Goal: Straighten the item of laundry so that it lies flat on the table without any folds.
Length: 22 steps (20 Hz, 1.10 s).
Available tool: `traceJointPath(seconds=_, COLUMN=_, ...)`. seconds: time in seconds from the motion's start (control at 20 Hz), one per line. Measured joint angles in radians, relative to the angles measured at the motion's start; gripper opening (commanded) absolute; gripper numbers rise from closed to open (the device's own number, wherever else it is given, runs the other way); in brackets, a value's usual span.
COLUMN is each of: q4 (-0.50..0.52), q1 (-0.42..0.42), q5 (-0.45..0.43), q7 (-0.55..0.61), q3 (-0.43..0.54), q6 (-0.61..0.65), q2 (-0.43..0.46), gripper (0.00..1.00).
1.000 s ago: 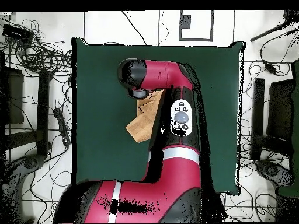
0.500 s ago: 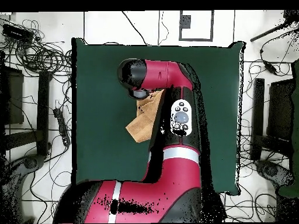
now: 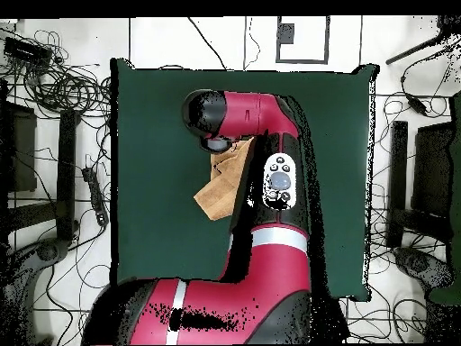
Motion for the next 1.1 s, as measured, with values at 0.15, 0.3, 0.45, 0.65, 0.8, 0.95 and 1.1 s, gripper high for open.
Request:
traceJointPath(seconds=0.15, q4=-0.003, q1=0.000, q5=-0.011, q7=0.000, q3=0.000, q6=0.009, q2=0.000, gripper=1.00)
traceJointPath(seconds=0.3, q4=-0.011, q1=0.000, q5=-0.043, q7=0.000, q3=-0.001, q6=0.039, q2=0.001, gripper=1.00)
traceJointPath(seconds=0.45, q4=-0.030, q1=0.000, q5=-0.063, q7=0.000, q3=-0.001, q6=0.089, q2=0.006, gripper=1.00)
traceJointPath(seconds=0.65, q4=-0.082, q1=0.000, q5=-0.094, q7=0.000, q3=-0.001, q6=0.211, q2=0.011, gripper=1.00)
traceJointPath(seconds=0.8, q4=-0.097, q1=0.000, q5=-0.103, q7=0.000, q3=-0.001, q6=0.246, q2=0.010, gripper=1.00)
traceJointPath(seconds=0.95, q4=-0.098, q1=-0.001, q5=-0.107, q7=0.000, q3=-0.001, q6=0.247, q2=0.002, gripper=1.00)
traceJointPath(seconds=1.1, q4=-0.085, q1=-0.001, q5=-0.108, q7=0.000, q3=-0.001, q6=0.204, q2=-0.004, gripper=1.00)
